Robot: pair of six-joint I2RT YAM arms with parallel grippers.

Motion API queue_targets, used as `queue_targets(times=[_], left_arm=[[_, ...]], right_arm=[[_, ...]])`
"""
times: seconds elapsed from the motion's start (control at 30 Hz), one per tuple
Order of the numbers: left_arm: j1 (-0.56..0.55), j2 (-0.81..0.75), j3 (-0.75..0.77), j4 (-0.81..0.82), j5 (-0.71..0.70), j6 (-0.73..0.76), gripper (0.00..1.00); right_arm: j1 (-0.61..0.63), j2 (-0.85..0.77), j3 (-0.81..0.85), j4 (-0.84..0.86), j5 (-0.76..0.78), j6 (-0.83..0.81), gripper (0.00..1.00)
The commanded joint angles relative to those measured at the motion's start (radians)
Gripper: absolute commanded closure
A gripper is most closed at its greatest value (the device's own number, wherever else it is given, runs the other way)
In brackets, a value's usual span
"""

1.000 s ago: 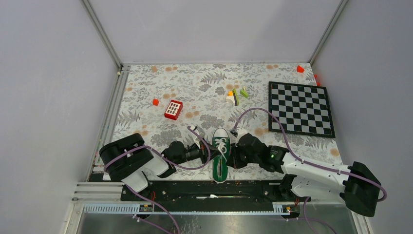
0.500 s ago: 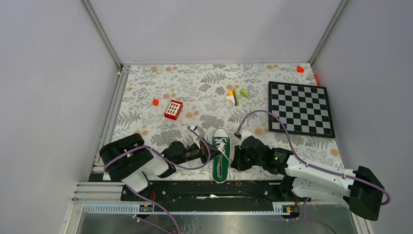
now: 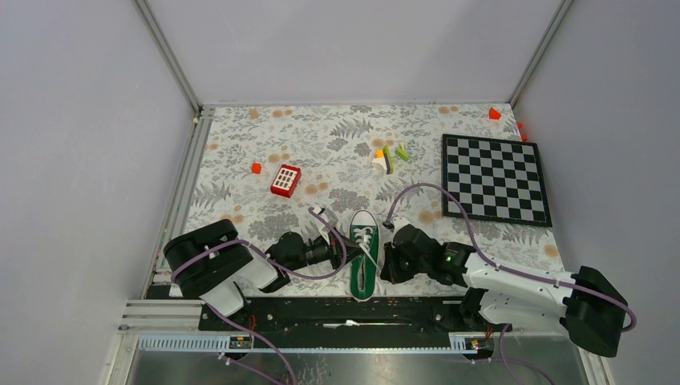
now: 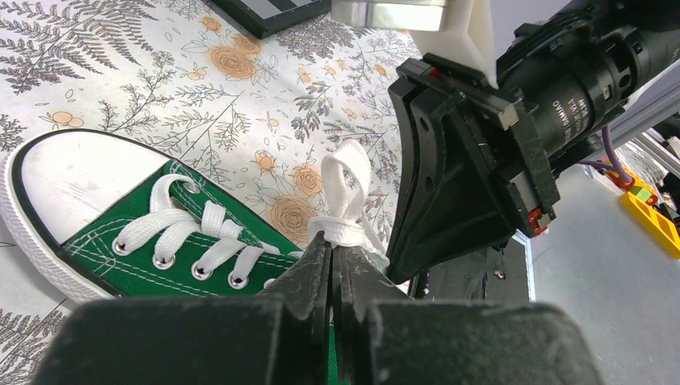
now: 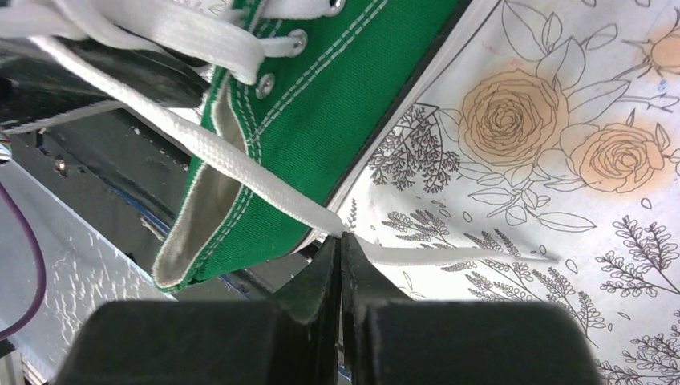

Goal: Tie the shoes
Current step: Cross the shoelace with the shoelace.

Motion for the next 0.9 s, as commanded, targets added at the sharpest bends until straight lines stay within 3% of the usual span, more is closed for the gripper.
queue_targets(times=[0.0,0.1,0.2,0.33,0.53,0.63,0.73,0.87], left_arm=[[-0.004,0.007,0.012,0.075,0.025,0.003,1.0],[-0.003,0.01,0.015,0.075,0.033,0.004,1.0],[-0.003,0.008,0.019,0.074,0.036,0.002,1.0],[-0.004,0.01,0.021,0.075,0.045,-0.001,1.0],[-0.003,0.024,0.029,0.075,0.071,0.002,1.0],[-0.003,0.046,0.037,0.076,0.106,0.031,1.0],[-0.003,0.057,0.044,0.078,0.138,0.053,1.0],[-0.003,0.026,0.032,0.077,0.116,0.059,1.0]], right_arm=[[0.007,0.042,0.006,0.01,0.0,-0.012,1.0],[0.007,0.055,0.018,0.01,-0.016,-0.013,1.0],[0.007,0.03,0.048,-0.013,0.009,-0.014,0.74],[0.007,-0.033,0.088,-0.035,0.037,-0.039,0.55],[-0.036,-0.081,0.124,-0.042,0.076,-0.09,0.54],[-0.153,-0.068,0.097,0.031,-0.027,-0.11,0.56],[-0.289,-0.036,0.036,0.221,-0.224,-0.065,0.58],[-0.311,0.014,0.014,0.356,-0.314,-0.018,0.53]])
